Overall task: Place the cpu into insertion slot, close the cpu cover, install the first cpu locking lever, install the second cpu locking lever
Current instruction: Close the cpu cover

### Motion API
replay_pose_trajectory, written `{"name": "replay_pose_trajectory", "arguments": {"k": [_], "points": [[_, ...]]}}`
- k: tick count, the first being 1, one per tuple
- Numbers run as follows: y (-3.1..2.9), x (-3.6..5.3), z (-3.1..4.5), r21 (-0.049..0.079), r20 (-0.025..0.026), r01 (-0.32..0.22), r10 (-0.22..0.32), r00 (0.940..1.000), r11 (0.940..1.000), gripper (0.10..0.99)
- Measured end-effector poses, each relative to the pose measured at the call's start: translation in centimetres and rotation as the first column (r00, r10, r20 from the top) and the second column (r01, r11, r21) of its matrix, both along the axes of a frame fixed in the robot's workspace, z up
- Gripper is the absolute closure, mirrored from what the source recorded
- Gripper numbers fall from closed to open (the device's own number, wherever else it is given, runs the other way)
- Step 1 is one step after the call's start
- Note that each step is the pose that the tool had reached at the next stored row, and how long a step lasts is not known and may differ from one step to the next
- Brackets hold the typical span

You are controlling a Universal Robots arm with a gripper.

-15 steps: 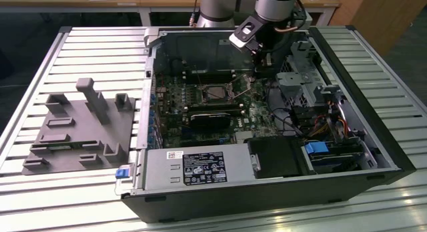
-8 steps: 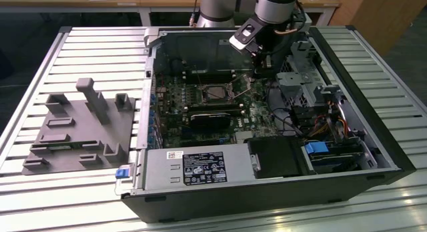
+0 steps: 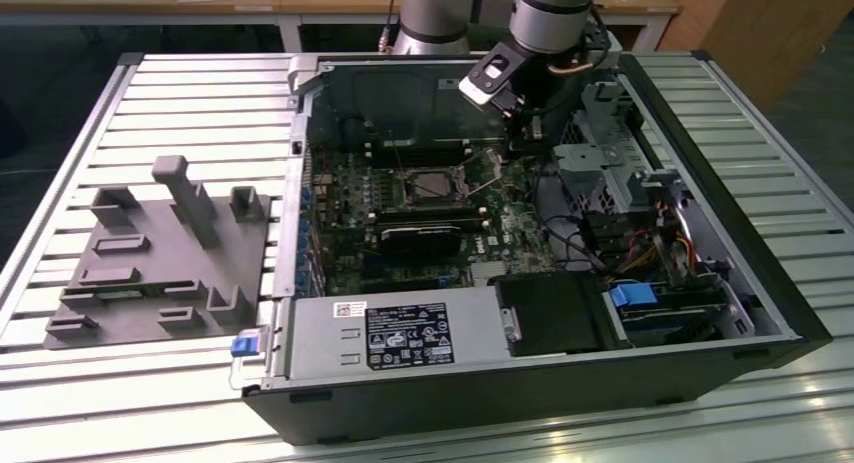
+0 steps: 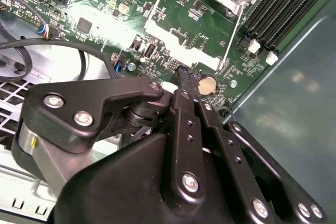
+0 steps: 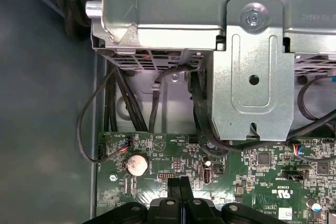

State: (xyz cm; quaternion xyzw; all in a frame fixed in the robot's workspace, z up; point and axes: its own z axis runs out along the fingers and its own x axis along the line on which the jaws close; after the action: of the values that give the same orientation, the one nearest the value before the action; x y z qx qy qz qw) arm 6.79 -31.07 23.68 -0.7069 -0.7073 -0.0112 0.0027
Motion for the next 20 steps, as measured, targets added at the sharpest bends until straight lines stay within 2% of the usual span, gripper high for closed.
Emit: {"name": "replay_pose_trajectory", "arguments": {"k": [6, 9, 20], "points": [[-0.01, -0.01, -0.33, 0.0, 0.0007, 0.0, 0.0, 1.0, 1.0, 0.98], [0.0, -0.17, -0.39, 0.0, 0.0028, 0.0, 0.0, 1.0, 1.0, 0.98], [-0.01, -1.51, -0.41, 0.0, 0.0232, 0.0, 0.0, 0.9997, 1.0, 0.98]]}}
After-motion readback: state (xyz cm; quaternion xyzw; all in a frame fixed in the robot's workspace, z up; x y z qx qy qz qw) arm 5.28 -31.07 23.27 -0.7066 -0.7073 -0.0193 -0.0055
